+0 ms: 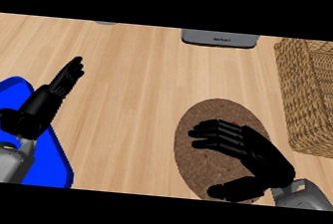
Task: Pick the bell pepper from the placemat and place it in the basket
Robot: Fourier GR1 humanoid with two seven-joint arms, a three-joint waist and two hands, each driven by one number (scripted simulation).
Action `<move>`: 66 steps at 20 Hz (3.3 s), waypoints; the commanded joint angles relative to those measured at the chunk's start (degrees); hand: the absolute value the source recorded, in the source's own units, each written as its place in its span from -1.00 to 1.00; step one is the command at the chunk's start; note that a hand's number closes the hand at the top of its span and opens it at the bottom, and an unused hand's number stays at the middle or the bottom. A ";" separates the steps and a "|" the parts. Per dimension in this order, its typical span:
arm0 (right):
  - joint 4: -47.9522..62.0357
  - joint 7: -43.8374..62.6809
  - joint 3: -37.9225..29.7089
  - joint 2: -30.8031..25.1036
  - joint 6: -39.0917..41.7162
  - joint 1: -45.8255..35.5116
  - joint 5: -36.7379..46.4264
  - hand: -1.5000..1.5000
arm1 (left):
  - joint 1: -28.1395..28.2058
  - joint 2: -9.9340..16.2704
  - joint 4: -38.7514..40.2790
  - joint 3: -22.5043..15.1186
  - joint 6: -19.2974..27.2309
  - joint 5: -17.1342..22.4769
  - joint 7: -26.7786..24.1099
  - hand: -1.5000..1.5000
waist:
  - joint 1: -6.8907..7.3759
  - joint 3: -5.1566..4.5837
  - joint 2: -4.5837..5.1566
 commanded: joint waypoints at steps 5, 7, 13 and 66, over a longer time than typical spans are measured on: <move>-13.64 16.38 -8.56 -11.56 -3.84 -3.70 14.00 -1.00 | 0.57 -0.17 -0.61 0.32 0.04 -0.64 -0.15 0.00 | -1.36 -0.28 -0.40; -14.14 18.01 -7.79 -17.02 -1.06 -2.72 19.40 -1.00 | 1.36 -0.22 -2.06 -0.02 0.40 -0.74 1.08 0.00 | -1.01 -0.23 -0.40; -25.68 29.90 -9.19 -26.40 19.70 -2.39 12.00 -1.00 | 1.36 0.82 -1.01 1.96 -2.33 0.58 -0.54 0.00 | -0.69 -0.21 0.04; 8.66 1.07 -17.29 4.62 12.86 -2.90 41.28 -1.00 | 1.71 -11.63 -6.91 9.69 -10.73 -11.61 6.50 0.00 | 0.74 -0.04 0.48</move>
